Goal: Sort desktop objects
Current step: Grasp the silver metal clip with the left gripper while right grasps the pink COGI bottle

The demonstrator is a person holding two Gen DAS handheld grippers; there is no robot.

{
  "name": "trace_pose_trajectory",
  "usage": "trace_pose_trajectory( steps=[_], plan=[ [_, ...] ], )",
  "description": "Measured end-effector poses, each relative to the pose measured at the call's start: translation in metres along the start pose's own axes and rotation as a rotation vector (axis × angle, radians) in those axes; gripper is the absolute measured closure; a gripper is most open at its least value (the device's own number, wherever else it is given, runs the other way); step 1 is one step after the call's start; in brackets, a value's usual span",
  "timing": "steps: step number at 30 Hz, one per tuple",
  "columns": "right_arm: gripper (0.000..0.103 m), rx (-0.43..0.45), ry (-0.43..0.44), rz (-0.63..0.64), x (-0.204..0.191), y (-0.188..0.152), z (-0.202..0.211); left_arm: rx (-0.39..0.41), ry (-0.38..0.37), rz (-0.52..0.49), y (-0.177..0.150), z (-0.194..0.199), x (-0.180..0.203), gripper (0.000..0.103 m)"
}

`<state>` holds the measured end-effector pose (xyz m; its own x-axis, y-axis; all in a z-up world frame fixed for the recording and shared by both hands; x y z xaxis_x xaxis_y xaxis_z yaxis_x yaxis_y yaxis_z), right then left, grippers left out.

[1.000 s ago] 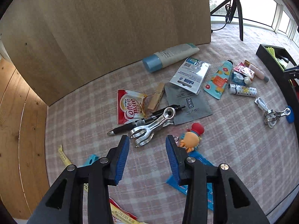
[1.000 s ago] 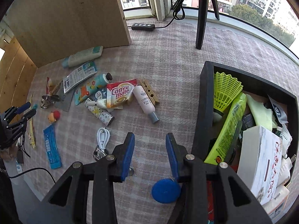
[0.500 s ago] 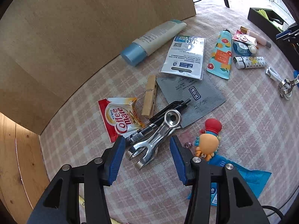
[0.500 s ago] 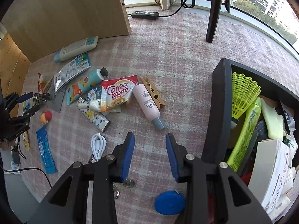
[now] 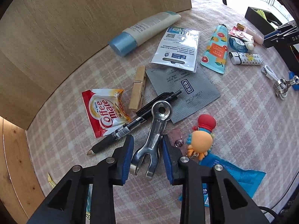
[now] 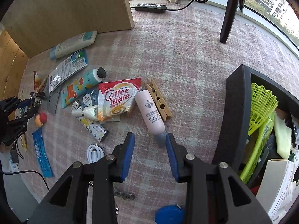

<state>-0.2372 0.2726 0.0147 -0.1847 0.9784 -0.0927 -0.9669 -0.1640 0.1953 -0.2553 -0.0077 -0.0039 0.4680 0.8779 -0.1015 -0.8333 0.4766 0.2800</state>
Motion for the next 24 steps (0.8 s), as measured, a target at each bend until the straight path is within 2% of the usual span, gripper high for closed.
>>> trace_pose_trajectory(
  steps=[8, 12, 14, 24],
  plan=[
    [0.069, -0.010, -0.034, 0.031, -0.005, 0.009, -0.011, -0.004, -0.020, 0.054, 0.009, -0.004, -0.004, 0.076],
    [0.082, -0.006, -0.047, 0.033, -0.007, 0.013, -0.016, -0.002, -0.023, 0.080, 0.011, -0.006, -0.003, 0.080],
    [0.083, 0.000, -0.026, 0.021, -0.006, 0.013, -0.016, 0.000, -0.021, 0.100, 0.011, -0.005, -0.002, 0.080],
    [0.083, 0.056, 0.026, -0.039, -0.001, -0.021, 0.008, 0.008, -0.061, 0.236, -0.011, 0.013, -0.003, 0.081]
  ],
)
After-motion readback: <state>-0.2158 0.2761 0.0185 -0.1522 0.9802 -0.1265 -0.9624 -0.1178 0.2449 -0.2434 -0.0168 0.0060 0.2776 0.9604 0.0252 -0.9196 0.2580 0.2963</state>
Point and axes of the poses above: each gripper's, at about its wrist camera, not at the fingertips, and z roughly against the way its jaws point, x to its right, y to its top, the point moved 1 cm from there along -z, roughly the way its jaws point, and after that the axes turned 14 degrees about z, right-handed, at the moved point
